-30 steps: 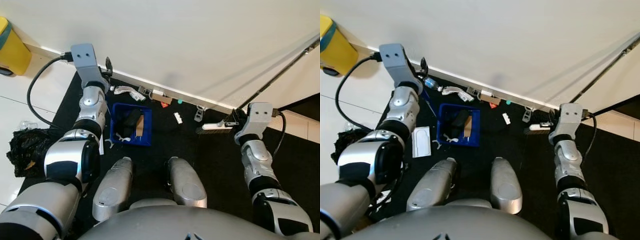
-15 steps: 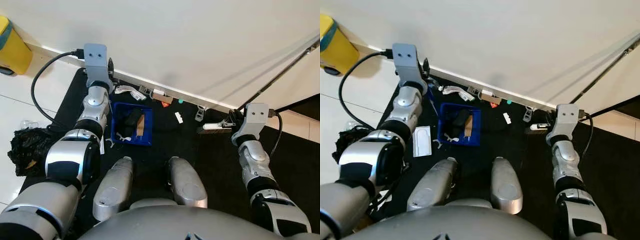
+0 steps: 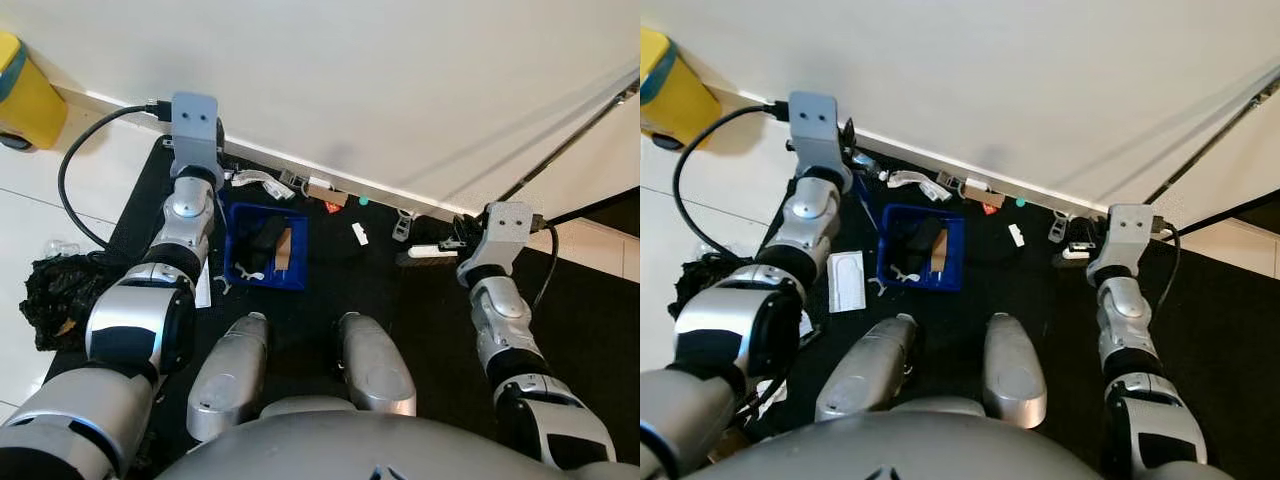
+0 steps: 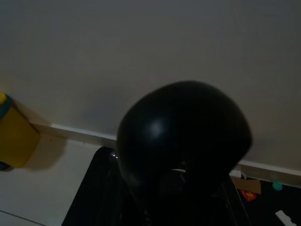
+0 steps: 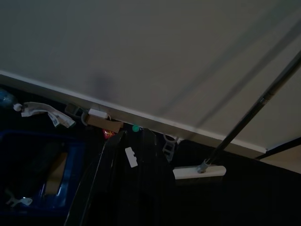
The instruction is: Sweep floor
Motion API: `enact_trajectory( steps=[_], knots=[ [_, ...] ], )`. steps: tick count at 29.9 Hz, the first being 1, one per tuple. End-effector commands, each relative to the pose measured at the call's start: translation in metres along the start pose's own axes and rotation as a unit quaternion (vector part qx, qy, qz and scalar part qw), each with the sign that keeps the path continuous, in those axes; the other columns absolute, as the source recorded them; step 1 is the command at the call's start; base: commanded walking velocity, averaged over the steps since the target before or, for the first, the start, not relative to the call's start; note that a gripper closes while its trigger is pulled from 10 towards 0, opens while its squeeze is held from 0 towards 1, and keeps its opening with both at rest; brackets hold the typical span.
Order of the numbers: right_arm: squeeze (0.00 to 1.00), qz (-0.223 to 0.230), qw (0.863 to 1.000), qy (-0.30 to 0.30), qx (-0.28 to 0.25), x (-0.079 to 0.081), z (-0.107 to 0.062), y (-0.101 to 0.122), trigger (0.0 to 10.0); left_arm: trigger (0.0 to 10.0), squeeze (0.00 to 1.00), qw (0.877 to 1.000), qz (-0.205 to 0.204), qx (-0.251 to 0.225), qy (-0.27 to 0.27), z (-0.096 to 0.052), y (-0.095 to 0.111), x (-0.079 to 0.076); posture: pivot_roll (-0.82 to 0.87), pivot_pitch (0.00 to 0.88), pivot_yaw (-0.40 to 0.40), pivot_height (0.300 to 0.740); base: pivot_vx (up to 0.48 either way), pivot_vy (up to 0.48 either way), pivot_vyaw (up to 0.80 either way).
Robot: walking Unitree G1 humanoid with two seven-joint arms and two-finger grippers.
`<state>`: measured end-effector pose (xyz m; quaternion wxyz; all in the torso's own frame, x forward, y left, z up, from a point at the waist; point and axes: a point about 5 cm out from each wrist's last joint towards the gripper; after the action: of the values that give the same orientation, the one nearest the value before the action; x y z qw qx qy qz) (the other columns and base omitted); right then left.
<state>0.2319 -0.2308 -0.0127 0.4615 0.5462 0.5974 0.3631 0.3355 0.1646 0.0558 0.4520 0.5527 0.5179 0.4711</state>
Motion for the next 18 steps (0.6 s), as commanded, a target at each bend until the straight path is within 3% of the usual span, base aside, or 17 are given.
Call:
enact_trajectory(
  steps=[1, 2, 5, 10, 14, 18],
  knots=[
    [0.0, 0.009, 1.0, -0.009, 0.015, 0.0, -0.001, -0.006, 10.0, 10.0, 0.0, 1.0, 0.004, 0.005, 0.014, -0.001, -0.002, 0.009, -0.04, 0.095, -0.067, 0.74, 0.0, 0.0, 0.0],
    [0.0, 0.009, 1.0, -0.009, 0.015, 0.0, -0.001, -0.006, 10.0, 10.0, 0.0, 1.0, 0.004, 0.005, 0.014, -0.001, -0.002, 0.009, -0.04, 0.095, -0.067, 0.74, 0.0, 0.0, 0.0],
    [0.0, 0.02, 1.0, -0.013, 0.005, 0.005, 0.006, 0.002, 10.0, 10.0, 0.0, 0.998, -0.052, -0.011, 0.021, 0.005, 0.012, 0.008, -0.01, 0.07, -0.046, 0.74, 0.0, 0.0, 0.0],
    [0.0, 0.025, 1.0, -0.01, -0.016, 0.012, 0.012, 0.012, 10.0, 10.0, 0.0, 0.998, -0.046, -0.006, 0.034, 0.01, 0.02, 0.009, 0.0, 0.043, -0.023, 0.74, 0.0, 0.0, 0.0],
    [0.0, 0.031, 0.998, -0.007, -0.046, 0.019, 0.02, 0.027, 10.0, 10.0, 0.0, 0.999, -0.014, -0.045, 0.016, 0.015, 0.04, 0.007, 0.02, 0.023, -0.005, 0.74, 0.0, 0.0, 0.0],
    [0.0, 0.032, 0.997, -0.005, -0.067, 0.024, 0.026, 0.039, 10.0, 10.0, 0.0, 0.997, -0.058, -0.047, 0.026, 0.021, 0.054, 0.014, 0.03, 0.005, 0.007, 0.74, 0.0, 0.0, 0.0]
  ],
)
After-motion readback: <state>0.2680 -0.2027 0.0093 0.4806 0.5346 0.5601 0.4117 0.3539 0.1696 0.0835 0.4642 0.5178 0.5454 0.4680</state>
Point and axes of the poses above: a point about 5 cm out from each wrist's last joint towards the gripper, its own z axis pointing out of the wrist towards the gripper, its own y axis along the axis of the wrist's last joint, x = y × z, and after that the axes turned 8 degrees about -z, right-handed
